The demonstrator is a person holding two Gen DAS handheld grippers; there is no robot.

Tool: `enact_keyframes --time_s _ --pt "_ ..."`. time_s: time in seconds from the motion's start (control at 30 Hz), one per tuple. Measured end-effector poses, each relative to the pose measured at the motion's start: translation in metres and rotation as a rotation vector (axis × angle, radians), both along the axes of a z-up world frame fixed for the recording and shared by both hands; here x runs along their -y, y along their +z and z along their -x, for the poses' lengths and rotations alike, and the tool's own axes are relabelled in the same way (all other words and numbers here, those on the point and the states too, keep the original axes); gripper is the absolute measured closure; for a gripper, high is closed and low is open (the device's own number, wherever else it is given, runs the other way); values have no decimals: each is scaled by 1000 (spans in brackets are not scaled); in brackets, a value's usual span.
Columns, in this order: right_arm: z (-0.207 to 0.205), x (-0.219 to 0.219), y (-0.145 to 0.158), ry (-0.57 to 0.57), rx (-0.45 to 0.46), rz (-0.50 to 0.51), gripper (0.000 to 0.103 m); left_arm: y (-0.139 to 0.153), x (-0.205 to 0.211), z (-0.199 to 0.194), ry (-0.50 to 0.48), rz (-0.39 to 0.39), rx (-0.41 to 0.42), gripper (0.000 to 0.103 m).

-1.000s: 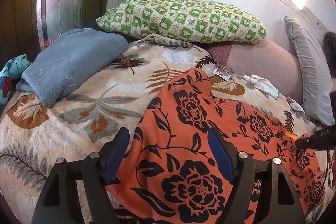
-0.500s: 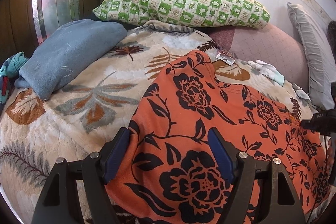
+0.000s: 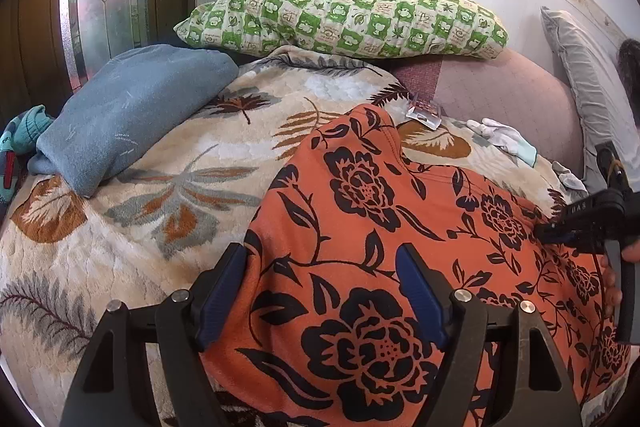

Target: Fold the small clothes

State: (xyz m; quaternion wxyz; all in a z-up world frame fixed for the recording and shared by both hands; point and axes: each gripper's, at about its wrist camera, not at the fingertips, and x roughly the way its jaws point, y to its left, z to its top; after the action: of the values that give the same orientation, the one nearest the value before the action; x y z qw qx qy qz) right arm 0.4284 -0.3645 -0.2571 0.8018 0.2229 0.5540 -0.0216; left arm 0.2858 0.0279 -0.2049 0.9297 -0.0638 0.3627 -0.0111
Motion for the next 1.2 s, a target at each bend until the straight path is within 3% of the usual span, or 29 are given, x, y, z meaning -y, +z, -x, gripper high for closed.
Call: enact_keyframes --time_s 0.1,0.2,0.4,0.53,0.67,0.8,0.87,1.0,1.13,1.2 --pt "8 5 24 -59 122 55 88 3 -5 1 12 15 6 26" --pt "24 16 42 -48 177 -34 88 9 -14 3 34 34 21 26" --pt "83 -9 44 83 113 -73 88 24 -54 6 127 67 44 26" --pt "143 -36 37 163 100 -34 88 22 -90 8 169 67 20 24" --pt "192 -45 25 207 121 60 88 0 -112 2 91 140 -104 21" --pt "197 -35 -3 153 106 3 88 -17 -123 0 86 274 -170 21" --pt "195 -33 3 147 101 -9 88 -19 -121 5 90 312 -179 21" --pt "199 -20 15 107 190 -96 88 -6 -114 25 67 404 -106 21" --pt "200 -18 11 99 207 -164 88 3 -101 27 65 362 -94 21" --pt "196 -25 9 125 199 -152 88 -4 -83 17 47 236 -175 20"
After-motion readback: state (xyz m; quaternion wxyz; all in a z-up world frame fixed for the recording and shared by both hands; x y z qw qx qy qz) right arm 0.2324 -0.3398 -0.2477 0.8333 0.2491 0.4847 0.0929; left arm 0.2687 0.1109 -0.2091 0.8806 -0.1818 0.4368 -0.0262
